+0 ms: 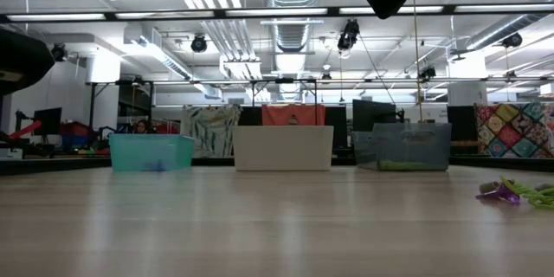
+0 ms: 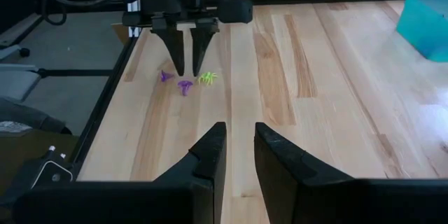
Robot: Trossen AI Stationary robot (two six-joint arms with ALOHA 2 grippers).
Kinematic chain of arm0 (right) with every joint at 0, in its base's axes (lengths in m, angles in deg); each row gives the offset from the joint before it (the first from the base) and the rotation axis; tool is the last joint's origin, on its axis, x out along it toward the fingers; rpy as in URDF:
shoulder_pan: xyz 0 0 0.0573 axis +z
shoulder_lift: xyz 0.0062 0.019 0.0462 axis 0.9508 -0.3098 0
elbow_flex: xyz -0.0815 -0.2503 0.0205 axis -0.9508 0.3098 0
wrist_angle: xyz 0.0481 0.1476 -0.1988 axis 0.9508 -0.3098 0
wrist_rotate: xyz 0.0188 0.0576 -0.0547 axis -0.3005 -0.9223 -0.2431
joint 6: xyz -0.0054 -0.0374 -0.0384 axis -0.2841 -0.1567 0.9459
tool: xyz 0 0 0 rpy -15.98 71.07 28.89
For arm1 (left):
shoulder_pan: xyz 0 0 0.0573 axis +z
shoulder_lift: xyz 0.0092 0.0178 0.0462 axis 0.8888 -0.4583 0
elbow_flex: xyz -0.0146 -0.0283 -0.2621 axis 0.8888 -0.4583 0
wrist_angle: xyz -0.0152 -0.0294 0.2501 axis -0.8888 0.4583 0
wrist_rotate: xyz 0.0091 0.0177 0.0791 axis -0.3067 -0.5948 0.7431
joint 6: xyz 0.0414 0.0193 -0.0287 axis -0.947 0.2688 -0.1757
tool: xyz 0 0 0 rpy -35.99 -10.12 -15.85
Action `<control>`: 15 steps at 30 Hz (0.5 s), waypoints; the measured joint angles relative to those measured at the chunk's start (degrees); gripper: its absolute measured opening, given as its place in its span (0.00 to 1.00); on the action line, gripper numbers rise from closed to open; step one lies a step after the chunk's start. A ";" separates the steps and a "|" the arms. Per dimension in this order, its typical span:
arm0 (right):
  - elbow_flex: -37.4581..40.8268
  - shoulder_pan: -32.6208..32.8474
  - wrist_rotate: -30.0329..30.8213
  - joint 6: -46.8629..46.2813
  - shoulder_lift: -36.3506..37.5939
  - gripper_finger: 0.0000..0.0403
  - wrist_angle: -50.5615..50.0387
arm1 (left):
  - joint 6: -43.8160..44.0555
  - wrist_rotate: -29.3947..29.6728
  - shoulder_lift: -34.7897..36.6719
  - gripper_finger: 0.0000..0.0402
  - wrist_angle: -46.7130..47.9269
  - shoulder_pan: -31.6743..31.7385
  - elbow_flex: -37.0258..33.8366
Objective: Sort Halloween decoration
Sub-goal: Put the green spider toy into the black bin
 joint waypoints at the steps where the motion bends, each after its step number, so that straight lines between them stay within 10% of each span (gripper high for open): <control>1: 0.00 0.00 0.00 0.00 0.00 0.16 0.02 | 0.03 0.01 -0.03 0.26 0.36 -0.07 -0.06; 15: 0.00 0.00 0.00 0.00 0.00 0.15 0.16 | 1.09 4.00 -0.10 0.44 2.63 -0.32 -2.55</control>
